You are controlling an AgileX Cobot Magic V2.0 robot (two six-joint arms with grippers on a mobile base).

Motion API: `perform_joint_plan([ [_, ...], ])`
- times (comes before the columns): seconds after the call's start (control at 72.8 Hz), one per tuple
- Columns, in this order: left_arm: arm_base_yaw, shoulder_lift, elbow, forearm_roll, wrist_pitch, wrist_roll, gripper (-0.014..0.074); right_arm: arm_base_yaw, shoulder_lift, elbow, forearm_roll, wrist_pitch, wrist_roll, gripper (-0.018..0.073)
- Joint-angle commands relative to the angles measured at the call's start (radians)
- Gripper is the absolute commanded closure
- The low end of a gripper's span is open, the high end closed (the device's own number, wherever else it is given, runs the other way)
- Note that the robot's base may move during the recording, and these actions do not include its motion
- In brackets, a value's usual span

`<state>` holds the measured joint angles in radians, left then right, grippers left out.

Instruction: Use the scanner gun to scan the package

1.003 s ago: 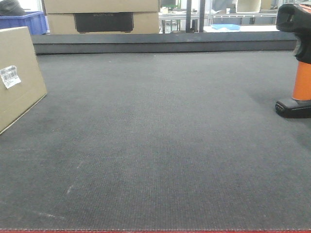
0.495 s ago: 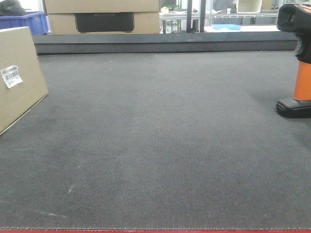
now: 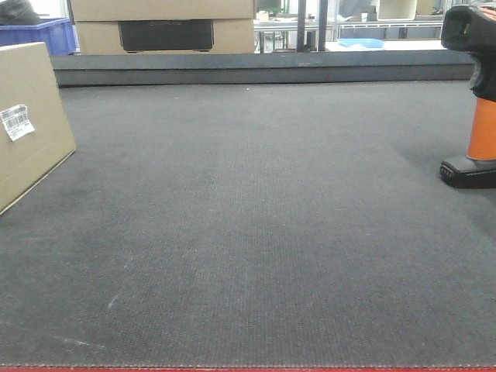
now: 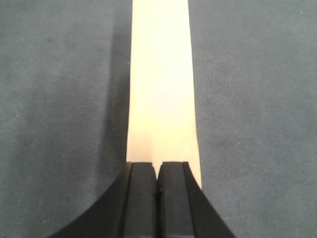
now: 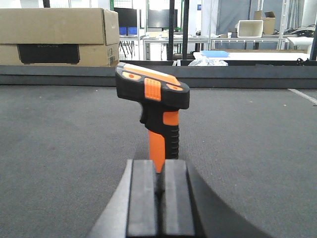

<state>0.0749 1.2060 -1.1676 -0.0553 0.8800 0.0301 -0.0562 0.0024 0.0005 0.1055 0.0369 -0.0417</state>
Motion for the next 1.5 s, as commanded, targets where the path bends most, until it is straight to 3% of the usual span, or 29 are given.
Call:
perform_joint_plan([
  [0.0, 0.002, 0.055, -0.070, -0.012, 0.031, -0.011, 0.0699, 0.000, -0.002, 0.000, 0.003, -0.015, -0.008, 0.0728],
  [0.082, 0.002, 0.107, -0.125, -0.012, 0.054, -0.011, 0.0601, 0.000, -0.002, 0.000, 0.003, -0.015, -0.008, 0.0728],
  [0.234, 0.002, 0.187, -0.199, -0.012, 0.078, -0.011, 0.0150, 0.000, -0.002, 0.000, 0.003, -0.015, -0.008, 0.0728],
  [0.316, 0.000, 0.221, -0.215, -0.023, 0.076, -0.011, -0.0032, 0.000, -0.002, 0.000, 0.003, -0.015, -0.008, 0.0728],
  [0.481, 0.000, 0.287, -0.214, -0.030, 0.082, -0.011, 0.0090, 0.000, -0.002, 0.000, 0.003, -0.015, -0.008, 0.0728],
  [0.88, 0.000, 0.396, -0.214, -0.065, 0.144, -0.013, 0.0096, 0.000, -0.002, 0.000, 0.003, -0.015, -0.008, 0.0728],
  [1.113, 0.000, 0.419, -0.214, -0.074, 0.149, -0.015, 0.0169, 0.000, -0.002, 0.000, 0.003, -0.015, -0.008, 0.0728],
  [1.168, 0.000, 0.419, -0.214, -0.074, 0.149, -0.015, 0.0218, 0.000, -0.002, 0.000, 0.003, -0.015, -0.008, 0.0728],
  [1.237, 0.000, 0.419, -0.214, -0.076, 0.149, -0.016, 0.0353, 0.000, -0.002, 0.000, 0.003, -0.015, -0.008, 0.0728],
  [1.347, 0.000, 0.419, -0.214, -0.090, 0.148, -0.016, 0.0689, 0.000, -0.002, 0.000, 0.003, -0.015, -0.008, 0.0728],
  [1.484, 0.000, 0.419, -0.253, -0.212, 0.178, -0.016, 0.0707, 0.000, -0.002, 0.000, 0.003, -0.015, -0.008, 0.0728],
])
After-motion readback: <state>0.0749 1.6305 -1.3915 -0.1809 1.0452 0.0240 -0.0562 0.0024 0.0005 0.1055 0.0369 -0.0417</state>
